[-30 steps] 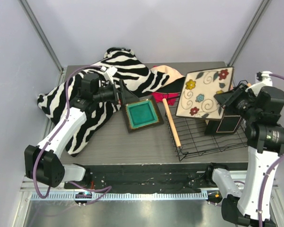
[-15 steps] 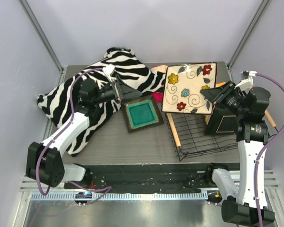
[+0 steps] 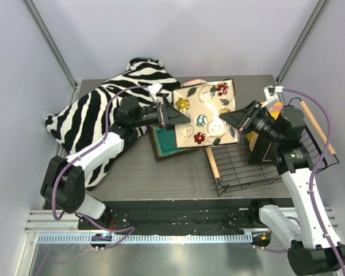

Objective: Unload the plates from the dish rack
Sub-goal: Place the plate at the center of the board, then unload the plate from the dish rack.

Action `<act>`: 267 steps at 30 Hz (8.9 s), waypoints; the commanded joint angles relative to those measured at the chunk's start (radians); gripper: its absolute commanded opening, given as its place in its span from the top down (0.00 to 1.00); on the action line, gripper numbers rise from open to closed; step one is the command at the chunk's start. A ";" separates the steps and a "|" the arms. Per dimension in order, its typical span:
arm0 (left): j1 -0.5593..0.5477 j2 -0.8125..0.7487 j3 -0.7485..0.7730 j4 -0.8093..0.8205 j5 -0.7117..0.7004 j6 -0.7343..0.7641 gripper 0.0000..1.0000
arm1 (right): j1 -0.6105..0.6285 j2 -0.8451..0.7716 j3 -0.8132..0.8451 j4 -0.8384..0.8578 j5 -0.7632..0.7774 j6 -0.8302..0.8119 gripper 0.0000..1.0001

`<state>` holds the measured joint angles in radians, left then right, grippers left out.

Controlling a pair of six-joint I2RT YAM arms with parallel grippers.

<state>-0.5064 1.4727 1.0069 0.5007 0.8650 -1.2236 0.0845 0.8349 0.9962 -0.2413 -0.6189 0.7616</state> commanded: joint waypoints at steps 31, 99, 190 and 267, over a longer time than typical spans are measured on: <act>0.026 -0.150 -0.031 -0.068 -0.103 0.105 1.00 | 0.120 0.020 0.022 -0.051 0.355 -0.169 0.94; 0.325 0.222 -0.126 -0.163 -0.164 0.219 0.96 | 0.120 0.079 0.059 -0.150 0.521 -0.407 0.18; 0.252 -0.023 0.111 -0.901 -0.629 0.736 0.28 | 0.120 0.088 0.254 -0.443 0.714 -0.311 0.18; 0.253 -0.143 0.308 -1.004 -0.455 0.857 0.20 | -0.186 0.173 0.033 -0.889 1.206 0.034 0.32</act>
<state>-0.2539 1.3621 1.3102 -0.5289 0.3935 -0.3637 -0.0975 1.0210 1.0641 -1.1244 0.4763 0.7723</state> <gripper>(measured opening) 0.797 0.706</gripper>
